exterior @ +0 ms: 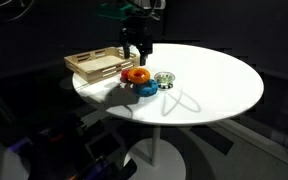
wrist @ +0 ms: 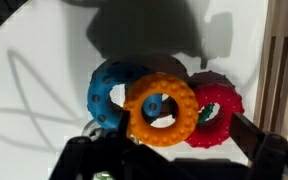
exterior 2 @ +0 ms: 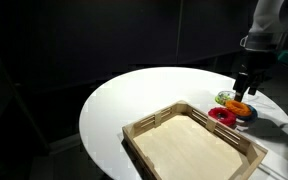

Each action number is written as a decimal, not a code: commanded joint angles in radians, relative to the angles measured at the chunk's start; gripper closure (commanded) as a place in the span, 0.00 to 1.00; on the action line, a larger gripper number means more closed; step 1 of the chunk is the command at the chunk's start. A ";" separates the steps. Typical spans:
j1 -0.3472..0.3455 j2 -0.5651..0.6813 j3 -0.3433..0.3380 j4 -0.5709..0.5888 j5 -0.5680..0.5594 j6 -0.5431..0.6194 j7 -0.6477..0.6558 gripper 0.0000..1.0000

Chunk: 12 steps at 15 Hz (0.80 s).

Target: Put the orange ring in the crate

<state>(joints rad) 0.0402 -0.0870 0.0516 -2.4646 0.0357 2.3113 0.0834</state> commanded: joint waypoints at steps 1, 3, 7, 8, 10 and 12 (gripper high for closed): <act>0.009 0.059 0.006 0.009 0.010 0.071 0.006 0.00; 0.014 0.088 0.009 0.013 0.013 0.101 0.009 0.00; 0.024 0.137 0.013 0.022 0.017 0.139 0.013 0.04; 0.025 0.146 0.014 0.024 0.018 0.144 0.013 0.26; 0.028 0.159 0.016 0.030 0.020 0.150 0.014 0.30; 0.029 0.160 0.017 0.035 0.026 0.144 0.012 0.46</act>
<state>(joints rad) 0.0653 0.0625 0.0643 -2.4529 0.0364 2.4569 0.0864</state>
